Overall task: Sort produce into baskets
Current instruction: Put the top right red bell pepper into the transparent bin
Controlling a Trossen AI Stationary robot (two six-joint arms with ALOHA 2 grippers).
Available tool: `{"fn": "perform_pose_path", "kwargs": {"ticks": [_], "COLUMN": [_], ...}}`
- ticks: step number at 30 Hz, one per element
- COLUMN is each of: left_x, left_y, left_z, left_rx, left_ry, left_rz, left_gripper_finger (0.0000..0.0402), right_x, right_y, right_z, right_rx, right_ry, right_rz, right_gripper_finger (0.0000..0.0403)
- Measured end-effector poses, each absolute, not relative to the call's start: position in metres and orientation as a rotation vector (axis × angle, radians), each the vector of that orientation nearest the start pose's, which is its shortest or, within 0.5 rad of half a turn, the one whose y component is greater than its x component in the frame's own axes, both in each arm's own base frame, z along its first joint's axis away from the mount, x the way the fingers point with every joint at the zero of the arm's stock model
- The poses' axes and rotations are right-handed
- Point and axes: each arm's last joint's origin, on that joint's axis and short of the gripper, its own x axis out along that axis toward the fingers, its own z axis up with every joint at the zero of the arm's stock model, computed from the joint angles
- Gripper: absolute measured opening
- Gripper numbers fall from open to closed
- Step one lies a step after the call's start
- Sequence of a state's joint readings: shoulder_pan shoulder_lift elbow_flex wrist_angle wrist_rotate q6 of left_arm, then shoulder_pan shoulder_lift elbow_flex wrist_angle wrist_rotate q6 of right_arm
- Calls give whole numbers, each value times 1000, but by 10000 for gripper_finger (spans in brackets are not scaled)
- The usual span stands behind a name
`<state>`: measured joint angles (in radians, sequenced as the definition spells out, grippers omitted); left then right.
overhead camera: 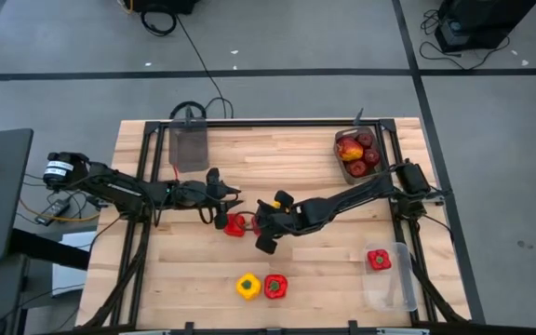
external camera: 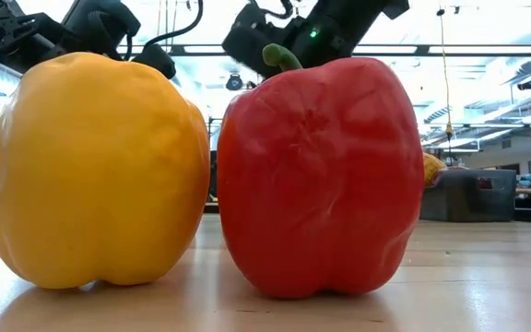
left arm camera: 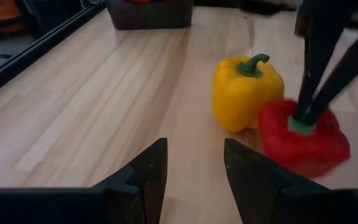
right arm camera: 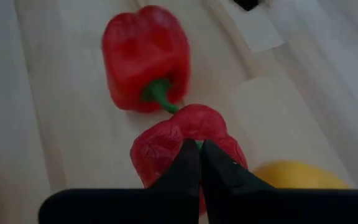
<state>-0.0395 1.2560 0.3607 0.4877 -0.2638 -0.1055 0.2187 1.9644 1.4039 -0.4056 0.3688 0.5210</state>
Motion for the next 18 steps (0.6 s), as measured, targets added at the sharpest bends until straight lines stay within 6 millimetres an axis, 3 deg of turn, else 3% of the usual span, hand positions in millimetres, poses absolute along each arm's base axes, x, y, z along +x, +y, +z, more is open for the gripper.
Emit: {"fn": "perform_pose_path", "kwargs": {"ticks": [7, 12, 18], "left_x": [228, 230, 231], "left_y": [-1, -2, -2], "left_z": [167, 174, 177], "left_rx": [13, 88, 87], "left_ry": [348, 287, 258], "left_rz": [229, 212, 212], "left_gripper_finger": [163, 163, 163], "right_x": [370, 319, 254], "right_y": [96, 122, 153], "right_z": [246, 285, 312], "right_rx": [332, 437, 593], "right_ry": [865, 971, 1147], "right_rz": [-317, -224, -215], "right_gripper_finger": [7, 6, 5]}}
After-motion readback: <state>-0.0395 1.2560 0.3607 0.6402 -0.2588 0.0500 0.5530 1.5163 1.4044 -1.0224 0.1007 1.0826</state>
